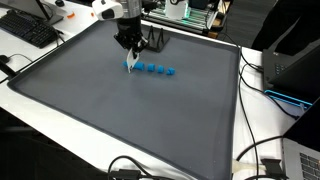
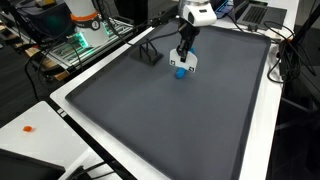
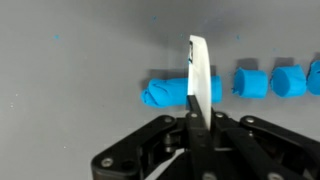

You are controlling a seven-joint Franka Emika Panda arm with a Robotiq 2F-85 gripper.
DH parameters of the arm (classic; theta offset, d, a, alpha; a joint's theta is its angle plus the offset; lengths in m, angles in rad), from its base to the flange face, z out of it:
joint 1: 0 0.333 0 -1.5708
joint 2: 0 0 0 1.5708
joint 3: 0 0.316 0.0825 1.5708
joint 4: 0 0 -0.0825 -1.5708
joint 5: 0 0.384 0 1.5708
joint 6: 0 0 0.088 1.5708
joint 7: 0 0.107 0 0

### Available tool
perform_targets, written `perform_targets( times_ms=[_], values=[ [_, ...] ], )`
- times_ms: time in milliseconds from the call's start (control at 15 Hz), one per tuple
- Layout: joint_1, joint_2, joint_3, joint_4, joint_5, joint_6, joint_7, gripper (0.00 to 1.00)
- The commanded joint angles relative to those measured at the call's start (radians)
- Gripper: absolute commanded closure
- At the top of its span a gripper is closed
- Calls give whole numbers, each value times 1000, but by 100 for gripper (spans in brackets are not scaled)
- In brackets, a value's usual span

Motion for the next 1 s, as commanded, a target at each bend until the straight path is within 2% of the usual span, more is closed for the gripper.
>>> perform_targets(
  times_ms=[0,533,933],
  values=[
    [-15,22,6,-39,5,54,-14,99],
    [-23,29,19,-80,40,100,-21,99],
    [-37,21,45,-59,140,34,-16,99]
  ],
)
